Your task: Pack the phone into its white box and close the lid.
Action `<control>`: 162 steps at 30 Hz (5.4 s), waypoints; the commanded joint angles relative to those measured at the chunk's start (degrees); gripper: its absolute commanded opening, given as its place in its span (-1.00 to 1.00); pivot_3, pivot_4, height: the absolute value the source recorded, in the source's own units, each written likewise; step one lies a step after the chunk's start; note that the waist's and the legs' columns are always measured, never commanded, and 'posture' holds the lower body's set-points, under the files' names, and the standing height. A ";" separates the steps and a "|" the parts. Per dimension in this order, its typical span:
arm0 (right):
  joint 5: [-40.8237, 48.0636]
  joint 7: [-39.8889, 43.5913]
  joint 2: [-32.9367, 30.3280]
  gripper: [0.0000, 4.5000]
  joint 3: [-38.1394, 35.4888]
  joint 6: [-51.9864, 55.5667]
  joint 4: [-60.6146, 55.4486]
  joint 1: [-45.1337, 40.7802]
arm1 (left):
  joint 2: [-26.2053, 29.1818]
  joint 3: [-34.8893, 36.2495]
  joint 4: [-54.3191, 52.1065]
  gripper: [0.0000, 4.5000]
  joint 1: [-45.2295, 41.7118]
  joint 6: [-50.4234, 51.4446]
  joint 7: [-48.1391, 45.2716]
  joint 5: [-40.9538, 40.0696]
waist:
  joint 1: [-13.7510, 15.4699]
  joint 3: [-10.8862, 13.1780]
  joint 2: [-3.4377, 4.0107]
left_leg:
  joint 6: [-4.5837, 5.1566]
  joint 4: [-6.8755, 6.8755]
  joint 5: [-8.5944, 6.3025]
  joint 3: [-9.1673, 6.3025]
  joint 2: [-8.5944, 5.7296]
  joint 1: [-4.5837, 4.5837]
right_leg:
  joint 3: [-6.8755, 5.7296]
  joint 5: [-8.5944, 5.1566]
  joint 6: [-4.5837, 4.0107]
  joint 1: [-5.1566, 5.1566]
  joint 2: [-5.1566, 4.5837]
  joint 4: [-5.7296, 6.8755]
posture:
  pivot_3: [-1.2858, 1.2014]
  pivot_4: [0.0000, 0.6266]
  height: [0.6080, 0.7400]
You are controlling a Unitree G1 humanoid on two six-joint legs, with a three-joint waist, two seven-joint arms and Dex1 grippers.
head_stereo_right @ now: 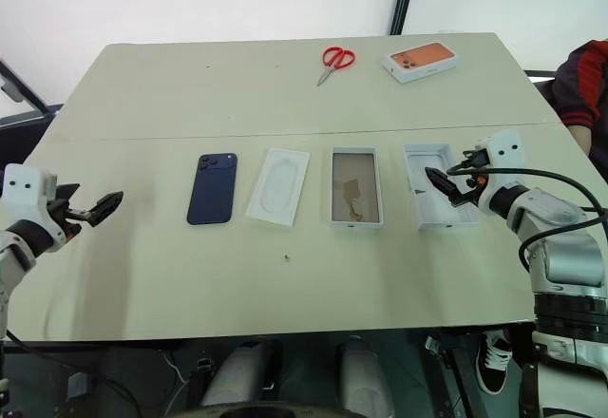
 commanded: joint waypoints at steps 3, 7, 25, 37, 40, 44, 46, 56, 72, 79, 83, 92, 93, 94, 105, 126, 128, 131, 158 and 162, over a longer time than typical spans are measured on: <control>2.13 4.90 2.42 1.00 12.16 2.51 -19.60 -1.28 | -17.47 -22.12 -17.09 0.98 -17.36 17.20 10.17 -3.79 | 1.66 0.00 0.15 | 0.05 0.29 -0.02 -0.16 -0.14 -0.01 | -0.19 0.04 0.08 0.25 -0.10 0.02 | 0.03 -0.52 1.00; 1.46 3.85 2.06 1.00 11.52 3.53 -19.60 -1.13 | -16.53 -21.13 -16.77 0.98 -17.05 18.10 10.33 -1.93 | -0.35 -0.04 -0.14 | 0.11 0.68 -0.13 -0.15 -0.07 -0.15 | -0.12 0.06 0.17 0.30 0.04 -0.01 | 0.03 -0.52 1.00; 1.04 4.68 2.30 1.00 12.62 2.89 -18.78 -3.02 | -22.77 -17.46 -16.99 0.98 -21.66 29.81 15.77 -8.91 | 0.15 -0.03 -0.12 | 0.31 0.56 -0.21 -0.09 -0.13 -0.07 | 0.09 0.06 0.15 0.16 0.02 -0.03 | 0.03 -0.52 1.00; 1.76 5.40 1.62 1.00 12.31 4.08 -21.47 -1.93 | -30.58 -15.12 -14.03 0.98 -31.05 44.73 24.20 -9.67 | 0.09 -0.02 -0.14 | 0.32 0.59 -0.22 -0.11 -0.10 -0.05 | 0.07 0.06 0.16 0.17 0.11 0.01 | 0.03 -0.52 1.00; 1.77 5.46 1.60 1.00 12.25 4.48 -21.82 -1.99 | -29.58 -16.34 -13.14 0.98 -31.67 45.53 24.77 -8.33 | 0.16 -0.02 -0.14 | 0.32 0.62 -0.22 -0.11 -0.13 -0.07 | 0.08 0.06 0.16 0.18 0.07 -0.01 | 0.03 -0.52 1.00; 1.79 5.81 1.70 1.00 12.55 4.73 -22.20 -2.29 | -30.81 -15.70 -10.57 0.98 -33.90 49.26 25.24 -8.29 | 0.28 -0.02 -0.14 | 0.31 0.62 -0.22 -0.12 -0.14 -0.07 | 0.07 0.06 0.16 0.19 0.06 -0.01 | 0.03 -0.52 1.00; 1.84 6.00 1.92 1.00 12.87 4.69 -22.26 -2.59 | -31.25 -16.18 -8.71 0.98 -35.15 51.04 25.22 -7.99 | 0.28 -0.02 -0.14 | 0.32 0.63 -0.22 -0.12 -0.16 -0.08 | 0.06 0.06 0.16 0.19 0.05 -0.02 | 0.03 -0.52 1.00; 1.80 6.05 2.29 1.00 13.15 4.69 -22.88 -2.44 | -34.43 -14.68 -2.30 0.88 -37.99 54.94 24.77 -6.66 | 0.14 -0.02 -0.14 | 0.07 0.63 -0.08 -0.12 -0.17 -0.07 | 0.06 0.06 0.16 0.18 0.07 -0.01 | 0.03 -0.52 1.00; 2.12 6.26 1.70 1.00 12.50 4.72 -24.19 -0.93 | -36.48 -7.73 -2.67 -0.98 -37.97 49.81 26.48 -3.29 | 0.10 -0.02 -0.14 | 0.05 0.62 -0.07 -0.12 -0.15 -0.07 | 0.06 0.06 0.16 0.17 0.05 0.00 | 0.03 -0.52 1.00; 1.20 6.81 -0.96 1.00 10.47 3.77 -22.17 -1.06 | -45.02 8.57 -5.51 -0.98 -44.17 56.60 25.90 -10.66 | 0.53 0.01 -0.20 | 0.05 0.66 -0.07 -0.14 -0.18 -0.12 | 0.02 0.06 0.16 0.18 0.01 -0.02 | 0.03 -0.52 1.00; 0.88 7.12 -2.25 1.00 9.55 3.01 -20.88 -0.78 | -51.02 11.84 -6.42 -0.98 -47.03 59.01 27.46 -12.09 | 1.24 0.06 -0.29 | 0.06 0.71 -0.08 -0.13 -0.23 -0.13 | -0.01 0.06 0.17 0.25 -0.01 -0.08 | 0.03 -0.52 1.00; 0.20 7.36 -4.45 1.00 7.45 1.51 -18.79 0.39 | -61.68 4.99 -2.63 -0.98 -47.46 57.61 33.87 -9.91 | 1.29 0.07 -0.30 | 0.03 0.70 -0.07 -0.11 -0.24 -0.10 | 0.02 0.06 0.17 0.24 0.02 -0.06 | 0.03 -0.52 1.00; 0.30 7.64 -4.83 1.00 7.18 1.52 -18.78 0.67 | -62.36 4.35 -1.47 -0.98 -47.42 56.85 34.24 -10.06 | 1.34 0.07 -0.30 | 0.03 0.71 -0.07 -0.11 -0.27 -0.10 | 0.02 0.06 0.18 0.25 0.01 -0.06 | 0.03 -0.52 1.00; 0.42 8.03 -5.29 1.00 6.97 1.63 -18.90 1.07 | -62.97 3.63 -0.35 -0.98 -47.38 56.08 34.43 -10.31 | 1.38 0.07 -0.30 | 0.03 0.71 -0.07 -0.11 -0.29 -0.10 | 0.02 0.06 0.18 0.25 0.00 -0.06 | 0.03 -0.52 1.00; 1.29 10.70 -7.32 1.00 5.59 2.04 -20.26 5.40 | -63.79 -0.06 6.01 -0.98 -47.85 50.76 35.53 -15.43 | 1.32 0.09 -0.32 | 0.02 0.71 -0.06 -0.09 -0.29 -0.10 | 0.03 0.06 0.18 0.25 -0.01 -0.07 | 0.03 -0.52 1.00; 1.39 9.41 -5.85 1.00 6.43 2.29 -20.88 5.98 | -60.50 -9.01 19.83 -0.98 -47.44 43.44 34.85 -22.16 | 1.42 0.09 -0.32 | 0.01 0.71 -0.05 -0.10 -0.32 -0.10 | 0.03 0.06 0.18 0.25 0.00 -0.06 | 0.03 -0.52 1.00; 1.48 9.32 -5.83 1.00 6.41 2.33 -21.06 6.11 | -60.13 -9.48 20.10 -0.71 -47.33 43.55 34.50 -22.82 | 1.42 0.09 -0.32 | 0.01 0.71 -0.05 -0.10 -0.32 -0.10 | 0.03 0.06 0.18 0.25 -0.01 -0.07 | 0.03 -0.52 1.00; 1.56 9.20 -5.75 1.00 6.45 2.43 -21.34 6.18 | -59.26 -10.54 19.05 -0.15 -46.56 44.41 34.10 -23.68 | 1.42 0.09 -0.32 | 0.01 0.71 -0.05 -0.10 -0.32 -0.10 | 0.03 0.06 0.18 0.25 -0.01 -0.07 | 0.03 -0.52 1.00; -18.99 6.47 2.58 -0.98 32.06 -3.72 1.36 -17.75 | -6.18 -33.82 -17.64 0.98 -17.26 8.78 -8.02 -6.35 | -0.06 0.04 -0.15 | -0.08 0.52 0.00 -0.03 -0.20 -0.08 | 0.17 0.06 0.15 0.14 -0.05 -0.11 | 0.03 -0.52 1.00; -21.43 5.34 5.53 -0.98 32.68 -6.04 7.36 -20.48 | -3.33 -33.38 -17.75 0.98 -14.77 5.70 -12.25 -5.74 | -0.06 0.05 -0.12 | 0.09 0.46 -0.09 -0.04 -0.17 -0.08 | 0.16 0.06 0.15 0.09 -0.03 -0.09 | 0.03 -0.52 1.00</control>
